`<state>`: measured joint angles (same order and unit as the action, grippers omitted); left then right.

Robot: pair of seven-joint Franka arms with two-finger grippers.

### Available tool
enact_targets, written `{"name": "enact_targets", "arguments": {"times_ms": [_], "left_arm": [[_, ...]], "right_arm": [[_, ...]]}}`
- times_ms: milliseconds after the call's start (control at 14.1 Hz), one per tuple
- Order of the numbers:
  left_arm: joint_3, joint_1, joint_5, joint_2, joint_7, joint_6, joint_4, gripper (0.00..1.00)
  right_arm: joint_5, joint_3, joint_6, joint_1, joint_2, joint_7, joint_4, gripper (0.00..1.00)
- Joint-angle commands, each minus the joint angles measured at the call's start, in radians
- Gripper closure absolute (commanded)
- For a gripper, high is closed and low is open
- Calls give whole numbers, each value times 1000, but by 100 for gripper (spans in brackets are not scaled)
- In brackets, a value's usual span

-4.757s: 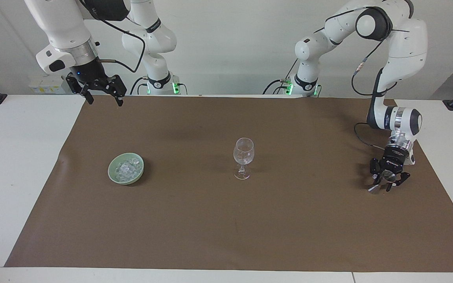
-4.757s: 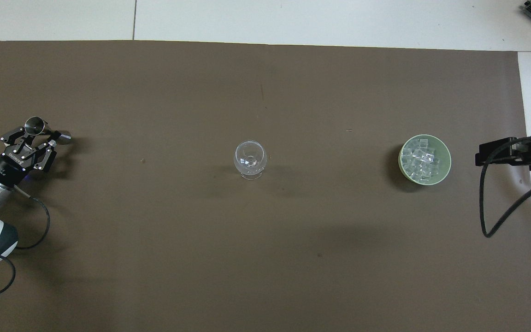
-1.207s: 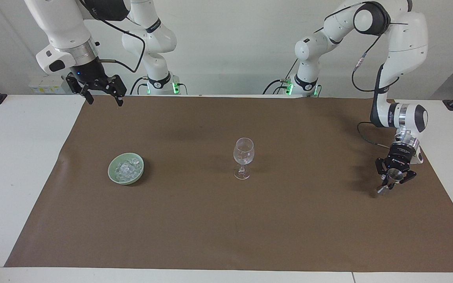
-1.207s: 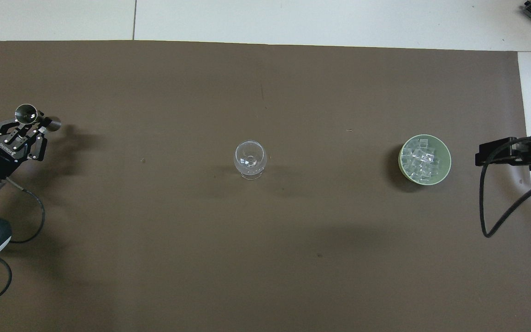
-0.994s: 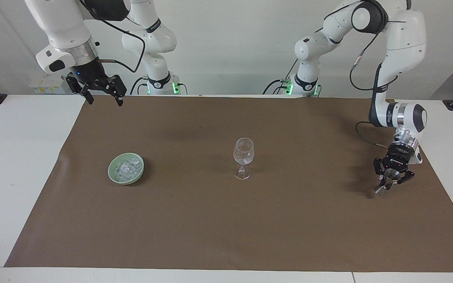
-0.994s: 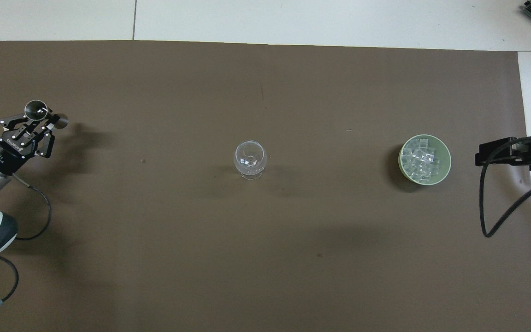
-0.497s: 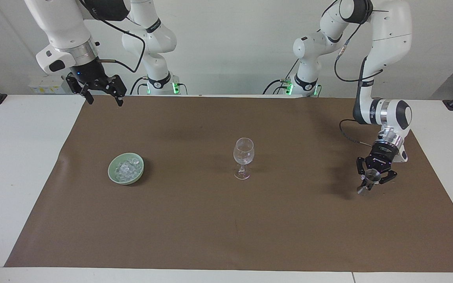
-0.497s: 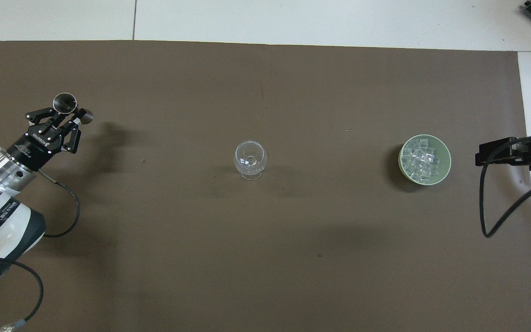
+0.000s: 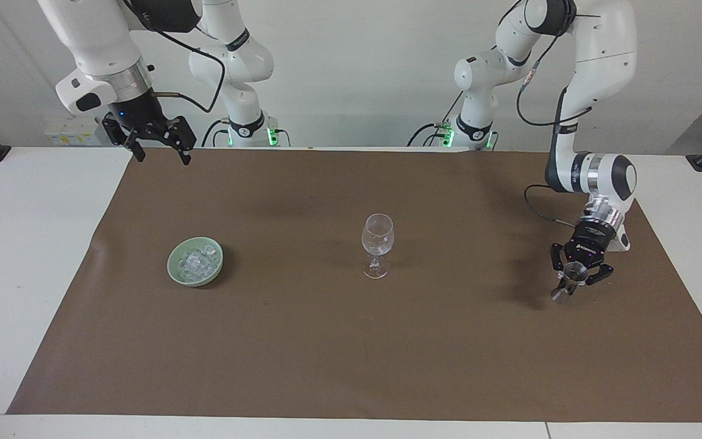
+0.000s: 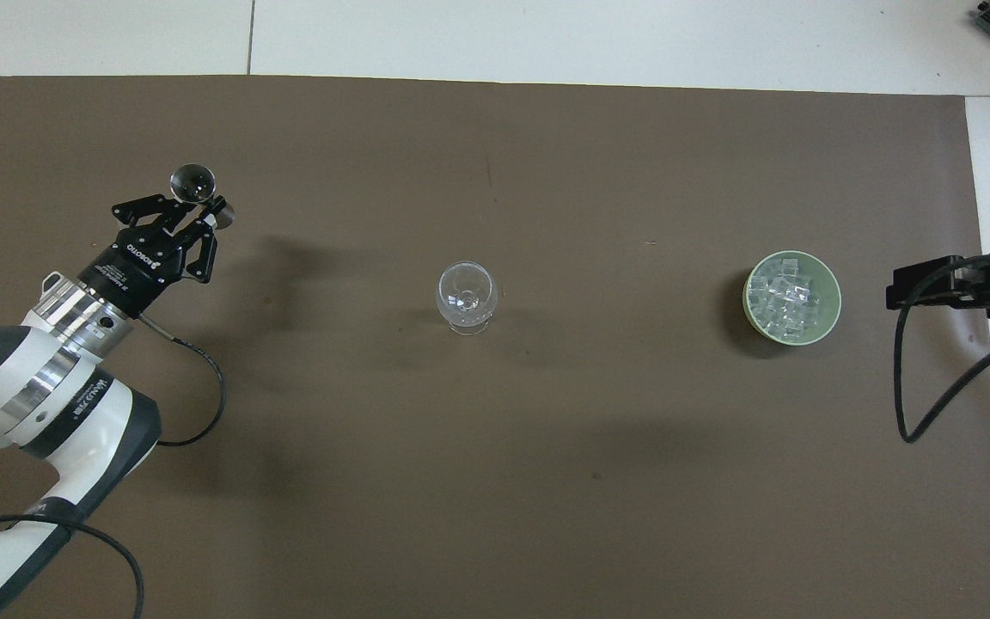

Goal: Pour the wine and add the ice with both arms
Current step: 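Carry the silver bottle to the clear glass with the left gripper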

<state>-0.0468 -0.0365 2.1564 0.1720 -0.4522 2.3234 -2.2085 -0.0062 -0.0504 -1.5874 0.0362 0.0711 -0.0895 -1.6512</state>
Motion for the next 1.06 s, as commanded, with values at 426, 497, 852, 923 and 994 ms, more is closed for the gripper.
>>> {"name": "enact_targets", "arguments": {"times_ms": [426,497,852,923,994], "left_arm": [[16,225,100,-123,3,181,-37,100],[16,246,105,-124,3,203,-34,100],[12,345,140,-128,3,322,15,100],[4,352,140,-126,3,342,29,100],[-5,357,140,-123,3,362,38,100]], "right_arm": [[15,0,0,-4,16,25,-13,0],[15,-2,0,-4,16,25,-13,0],[15,-2,1,-4,16,25,-13,0],[15,-2,1,-4,16,25,-13,0],[15,0,1,-4,16,25,-13,0]]}}
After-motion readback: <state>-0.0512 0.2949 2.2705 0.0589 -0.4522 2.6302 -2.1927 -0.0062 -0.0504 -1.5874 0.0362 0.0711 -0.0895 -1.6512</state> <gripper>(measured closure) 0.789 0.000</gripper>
